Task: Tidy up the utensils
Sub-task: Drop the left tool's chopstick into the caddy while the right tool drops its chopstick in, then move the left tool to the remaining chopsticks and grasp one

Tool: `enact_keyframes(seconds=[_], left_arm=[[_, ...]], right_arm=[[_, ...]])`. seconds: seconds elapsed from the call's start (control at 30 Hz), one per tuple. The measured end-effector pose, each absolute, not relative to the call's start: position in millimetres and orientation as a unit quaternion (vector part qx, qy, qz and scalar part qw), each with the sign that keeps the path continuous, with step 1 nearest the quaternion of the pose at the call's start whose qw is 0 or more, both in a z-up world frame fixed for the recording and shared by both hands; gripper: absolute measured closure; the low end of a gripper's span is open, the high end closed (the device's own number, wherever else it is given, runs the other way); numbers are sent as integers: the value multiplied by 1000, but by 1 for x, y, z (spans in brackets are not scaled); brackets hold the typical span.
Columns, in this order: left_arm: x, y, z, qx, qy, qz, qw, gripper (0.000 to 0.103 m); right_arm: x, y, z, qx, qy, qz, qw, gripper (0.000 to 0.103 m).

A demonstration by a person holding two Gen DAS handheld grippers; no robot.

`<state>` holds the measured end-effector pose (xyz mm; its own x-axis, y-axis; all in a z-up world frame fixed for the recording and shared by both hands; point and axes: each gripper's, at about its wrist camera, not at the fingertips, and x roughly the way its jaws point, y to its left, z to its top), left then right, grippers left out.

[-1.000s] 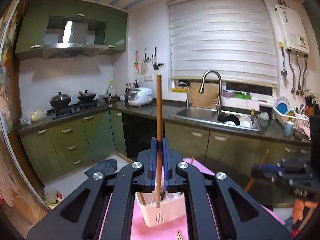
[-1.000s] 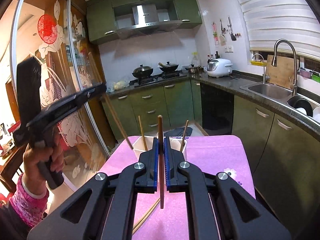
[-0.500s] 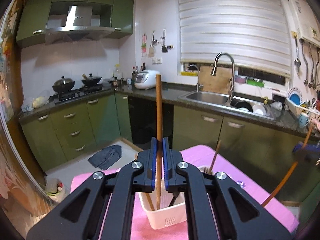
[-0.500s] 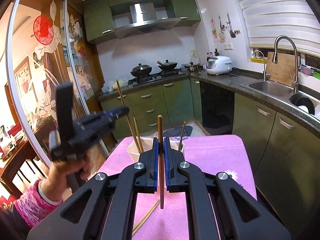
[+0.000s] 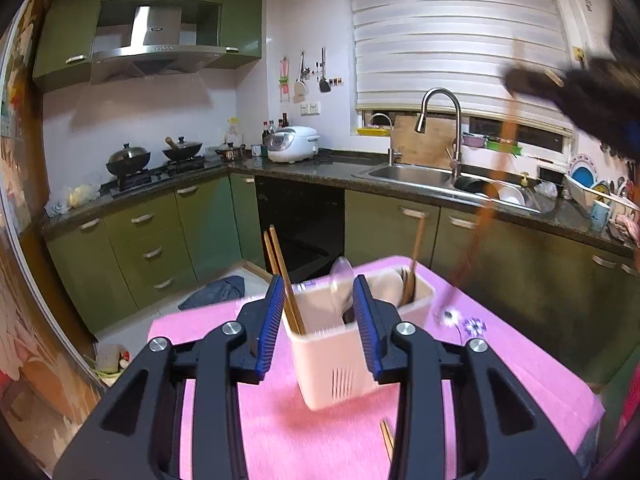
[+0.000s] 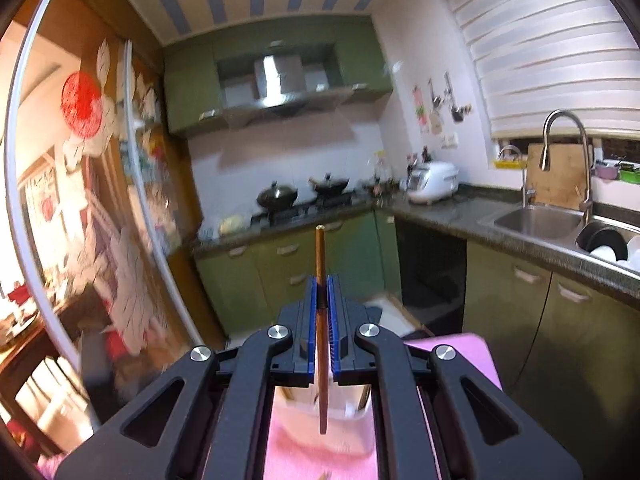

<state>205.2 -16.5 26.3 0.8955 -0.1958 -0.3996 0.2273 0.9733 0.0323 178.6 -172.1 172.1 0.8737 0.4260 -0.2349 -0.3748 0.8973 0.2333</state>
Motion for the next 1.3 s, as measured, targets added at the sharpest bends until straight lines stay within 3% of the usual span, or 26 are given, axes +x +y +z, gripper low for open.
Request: enact_keyframes(seconds=[0.17, 0.47, 0.53, 0.57, 0.6, 0.73, 0.9, 1.1, 1.3], left_arm=[[183, -10, 13, 44, 210, -109, 971, 69], [166, 0, -2, 27, 222, -114, 968, 69], [165, -1, -4, 23, 226, -115, 967, 69], [164, -1, -6, 21, 229, -115, 966, 69], [163, -1, -7, 20, 231, -115, 966, 69], [160, -6, -18, 13, 249, -121, 961, 69], [150, -24, -45, 6, 289, -143, 946, 66], [138, -51, -83, 8, 336, -163, 928, 66], [139, -63, -110, 15, 374, -153, 915, 66]], right_arm=[[216, -167, 175, 90, 136, 180, 970, 97], [261, -146, 104, 68, 205, 172, 961, 96], [259, -144, 91, 63, 214, 176, 959, 93], [256, -143, 85, 59, 216, 176, 959, 86], [252, -143, 80, 55, 217, 175, 959, 78], [218, -154, 73, 53, 200, 172, 963, 76], [152, -190, 56, 72, 182, 164, 967, 63], [78, -239, 14, 97, 190, 121, 969, 63], [58, -277, -16, 140, 220, 114, 959, 63]])
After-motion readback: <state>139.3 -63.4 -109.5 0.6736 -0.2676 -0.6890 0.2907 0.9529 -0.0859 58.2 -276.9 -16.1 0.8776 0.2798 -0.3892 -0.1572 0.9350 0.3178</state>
